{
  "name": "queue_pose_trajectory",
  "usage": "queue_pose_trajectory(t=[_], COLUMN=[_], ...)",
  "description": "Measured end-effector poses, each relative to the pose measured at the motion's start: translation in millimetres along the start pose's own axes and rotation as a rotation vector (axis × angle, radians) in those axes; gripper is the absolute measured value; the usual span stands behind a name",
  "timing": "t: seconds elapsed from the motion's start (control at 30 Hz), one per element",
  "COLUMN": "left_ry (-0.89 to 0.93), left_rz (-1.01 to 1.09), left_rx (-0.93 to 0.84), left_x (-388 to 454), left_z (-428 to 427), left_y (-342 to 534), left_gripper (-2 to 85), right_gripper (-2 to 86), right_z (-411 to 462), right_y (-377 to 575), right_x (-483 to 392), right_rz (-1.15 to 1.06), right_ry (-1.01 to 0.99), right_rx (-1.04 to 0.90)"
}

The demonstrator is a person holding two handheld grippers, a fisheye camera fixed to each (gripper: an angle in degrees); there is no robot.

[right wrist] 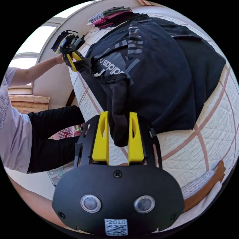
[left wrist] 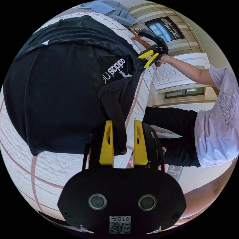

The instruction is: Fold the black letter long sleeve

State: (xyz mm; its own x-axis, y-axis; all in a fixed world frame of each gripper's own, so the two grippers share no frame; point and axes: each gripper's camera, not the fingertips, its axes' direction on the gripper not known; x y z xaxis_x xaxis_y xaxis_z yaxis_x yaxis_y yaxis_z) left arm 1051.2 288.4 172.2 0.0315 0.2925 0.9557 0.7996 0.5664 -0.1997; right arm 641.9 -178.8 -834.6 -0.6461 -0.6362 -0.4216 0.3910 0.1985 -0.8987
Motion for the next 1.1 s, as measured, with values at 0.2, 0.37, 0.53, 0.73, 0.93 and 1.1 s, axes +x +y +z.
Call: queue_pose_trajectory(t=[0.2,0.37,0.53,0.73,0.93,1.1], left_ry=[-0.188,-0.343,-0.447,-0.432,-0.317,-0.270], left_rz=[0.045,0.130,0.107,0.094,-0.039,0.055], left_rx=[0.038,0.026,0.055,-0.022,-0.033,0.022], left_x=[46.6,120.8,176.1,249.1,286.4,255.7], left_z=[-5.0,-13.3,-14.9,15.6,51.4,-2.7], left_y=[16.3,38.4,53.7,75.0,101.7,78.3], left_gripper=[4.9,2.8,1.2,0.6,0.3,0.7], right_gripper=[4.2,4.0,3.9,3.8,3.8,3.9], right_z=[-36.1,-68.7,-81.6,-67.9,-32.7,-88.9], right_y=[21.5,52.9,80.0,122.4,150.2,110.3], right_x=[-37.7,-92.8,-131.0,-184.7,-218.5,-172.7], right_rz=[-0.067,-0.162,-0.178,-0.133,-0.026,-0.124], right_ry=[0.082,0.153,0.180,0.098,0.045,0.129], right_rx=[0.074,0.077,0.057,-0.022,-0.061,0.008])
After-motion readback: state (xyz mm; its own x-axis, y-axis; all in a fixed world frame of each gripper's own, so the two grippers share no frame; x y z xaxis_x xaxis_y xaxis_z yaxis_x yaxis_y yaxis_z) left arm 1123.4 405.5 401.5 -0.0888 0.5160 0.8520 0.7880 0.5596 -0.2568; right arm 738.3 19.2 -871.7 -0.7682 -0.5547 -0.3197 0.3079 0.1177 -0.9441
